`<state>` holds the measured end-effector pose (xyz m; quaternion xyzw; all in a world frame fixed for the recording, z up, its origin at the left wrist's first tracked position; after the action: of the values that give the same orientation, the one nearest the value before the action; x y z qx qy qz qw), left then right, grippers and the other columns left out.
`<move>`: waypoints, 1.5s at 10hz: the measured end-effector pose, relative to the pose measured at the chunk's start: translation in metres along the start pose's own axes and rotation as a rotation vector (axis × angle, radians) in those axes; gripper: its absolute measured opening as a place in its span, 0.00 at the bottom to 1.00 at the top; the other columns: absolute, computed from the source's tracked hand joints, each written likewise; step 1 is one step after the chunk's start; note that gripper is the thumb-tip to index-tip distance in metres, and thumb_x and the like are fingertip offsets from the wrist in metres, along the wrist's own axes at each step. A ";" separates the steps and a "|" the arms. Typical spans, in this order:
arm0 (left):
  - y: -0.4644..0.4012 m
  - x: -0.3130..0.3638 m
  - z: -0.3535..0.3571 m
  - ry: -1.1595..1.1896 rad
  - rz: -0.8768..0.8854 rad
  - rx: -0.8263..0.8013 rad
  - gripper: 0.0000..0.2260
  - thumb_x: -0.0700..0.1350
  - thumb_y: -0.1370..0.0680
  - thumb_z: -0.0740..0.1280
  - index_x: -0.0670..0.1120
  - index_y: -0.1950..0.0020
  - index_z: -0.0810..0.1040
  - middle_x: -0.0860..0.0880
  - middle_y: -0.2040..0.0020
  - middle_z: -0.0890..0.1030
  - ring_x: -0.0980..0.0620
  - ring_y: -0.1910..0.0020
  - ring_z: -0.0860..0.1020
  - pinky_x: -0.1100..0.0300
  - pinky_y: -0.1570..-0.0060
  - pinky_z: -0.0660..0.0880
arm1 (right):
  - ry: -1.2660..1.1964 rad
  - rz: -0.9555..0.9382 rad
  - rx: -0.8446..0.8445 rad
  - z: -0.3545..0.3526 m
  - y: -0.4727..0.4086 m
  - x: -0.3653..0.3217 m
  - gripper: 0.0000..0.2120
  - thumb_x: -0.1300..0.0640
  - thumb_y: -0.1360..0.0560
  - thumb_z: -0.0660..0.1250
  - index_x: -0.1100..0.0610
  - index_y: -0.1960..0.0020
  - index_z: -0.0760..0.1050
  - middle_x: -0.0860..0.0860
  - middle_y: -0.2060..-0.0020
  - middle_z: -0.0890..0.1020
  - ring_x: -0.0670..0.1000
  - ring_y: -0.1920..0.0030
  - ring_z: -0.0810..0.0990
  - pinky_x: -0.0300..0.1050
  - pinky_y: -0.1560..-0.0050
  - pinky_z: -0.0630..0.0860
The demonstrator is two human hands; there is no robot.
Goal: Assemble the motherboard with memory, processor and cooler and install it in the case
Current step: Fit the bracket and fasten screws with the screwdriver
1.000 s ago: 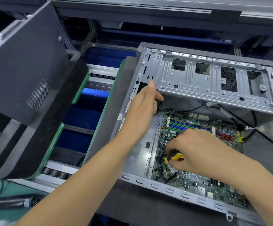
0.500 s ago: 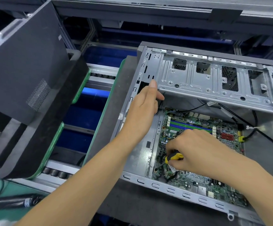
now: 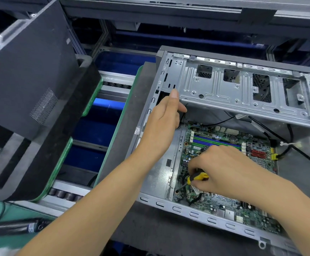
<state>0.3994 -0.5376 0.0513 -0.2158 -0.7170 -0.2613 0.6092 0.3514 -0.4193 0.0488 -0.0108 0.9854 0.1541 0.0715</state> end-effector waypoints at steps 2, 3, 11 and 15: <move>0.000 0.002 0.000 0.000 0.003 -0.012 0.23 0.55 0.17 0.50 0.39 0.52 0.75 0.57 0.77 0.63 0.60 0.78 0.62 0.71 0.76 0.60 | -0.003 -0.001 -0.025 0.000 0.000 -0.001 0.09 0.44 0.27 0.64 0.48 0.53 0.76 0.46 0.61 0.79 0.51 0.60 0.77 0.42 0.65 0.68; 0.000 0.001 0.000 -0.003 0.004 -0.009 0.22 0.55 0.17 0.50 0.41 0.53 0.75 0.57 0.77 0.63 0.60 0.78 0.62 0.70 0.76 0.60 | 0.010 0.003 -0.038 0.001 -0.001 -0.002 0.10 0.44 0.27 0.64 0.49 0.52 0.76 0.46 0.61 0.80 0.51 0.59 0.78 0.41 0.65 0.69; 0.051 -0.032 0.034 -0.657 -0.252 -0.816 0.10 0.41 0.32 0.78 0.48 0.67 0.78 0.54 0.76 0.64 0.56 0.75 0.61 0.63 0.73 0.58 | -0.085 -0.034 -0.065 -0.023 0.015 -0.014 0.12 0.49 0.22 0.62 0.49 0.41 0.66 0.49 0.60 0.71 0.55 0.58 0.76 0.48 0.63 0.71; 0.058 -0.019 0.024 -0.657 -0.172 -0.878 0.07 0.40 0.31 0.77 0.44 0.64 0.79 0.47 0.68 0.79 0.55 0.68 0.71 0.58 0.63 0.72 | -0.182 0.068 -0.191 -0.018 -0.003 -0.025 0.08 0.51 0.24 0.61 0.54 0.48 0.72 0.51 0.64 0.73 0.55 0.62 0.73 0.46 0.64 0.69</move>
<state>0.4205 -0.4776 0.0360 -0.4602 -0.7082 -0.5034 0.1826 0.3735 -0.4279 0.0682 0.0297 0.9554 0.2500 0.1541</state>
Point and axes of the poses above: each hand's wrist, its own y-axis away from the middle knuckle, its own z-axis out of the palm, x = y × z, the point moved 6 cm from there along -y, towards the middle knuckle
